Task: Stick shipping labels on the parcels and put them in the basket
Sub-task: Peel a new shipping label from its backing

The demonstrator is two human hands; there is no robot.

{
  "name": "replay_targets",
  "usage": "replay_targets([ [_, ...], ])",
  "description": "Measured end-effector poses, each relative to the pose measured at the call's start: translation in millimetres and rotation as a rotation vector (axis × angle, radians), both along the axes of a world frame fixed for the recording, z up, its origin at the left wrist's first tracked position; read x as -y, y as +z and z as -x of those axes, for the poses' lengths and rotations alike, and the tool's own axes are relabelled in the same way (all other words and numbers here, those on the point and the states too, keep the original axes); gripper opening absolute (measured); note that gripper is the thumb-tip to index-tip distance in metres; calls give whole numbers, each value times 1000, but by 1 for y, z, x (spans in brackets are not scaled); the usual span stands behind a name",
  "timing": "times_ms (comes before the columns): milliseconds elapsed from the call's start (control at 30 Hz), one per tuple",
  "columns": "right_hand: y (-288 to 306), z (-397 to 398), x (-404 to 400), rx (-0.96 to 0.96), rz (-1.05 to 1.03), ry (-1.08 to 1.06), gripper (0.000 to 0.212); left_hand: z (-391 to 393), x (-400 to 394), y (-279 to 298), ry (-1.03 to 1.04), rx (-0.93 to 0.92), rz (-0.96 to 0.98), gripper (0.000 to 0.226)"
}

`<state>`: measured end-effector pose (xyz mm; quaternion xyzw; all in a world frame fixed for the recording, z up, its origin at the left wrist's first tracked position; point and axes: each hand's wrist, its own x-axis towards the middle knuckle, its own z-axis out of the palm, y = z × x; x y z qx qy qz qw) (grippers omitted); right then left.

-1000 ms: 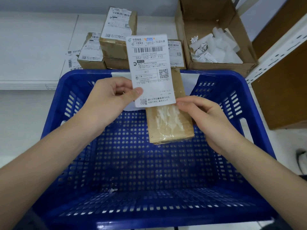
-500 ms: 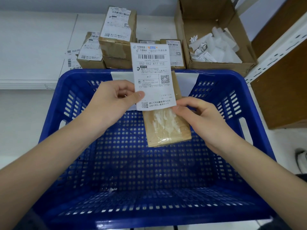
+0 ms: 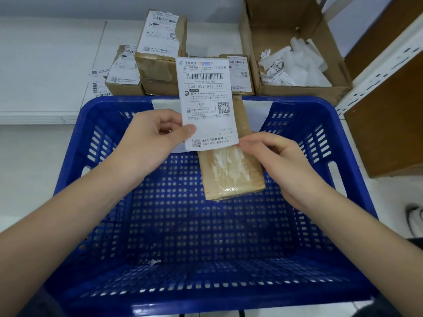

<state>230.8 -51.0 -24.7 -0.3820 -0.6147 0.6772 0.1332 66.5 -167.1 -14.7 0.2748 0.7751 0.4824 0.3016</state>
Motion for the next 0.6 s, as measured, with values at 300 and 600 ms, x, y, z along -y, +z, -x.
replay_targets([
  [300,-1,0,-1,16,-22,15,12,0,0,-1,-8,0,-12,7],
  [600,-5,0,2,31,-92,27,11,1,1,-4,-58,-4,-5,6],
])
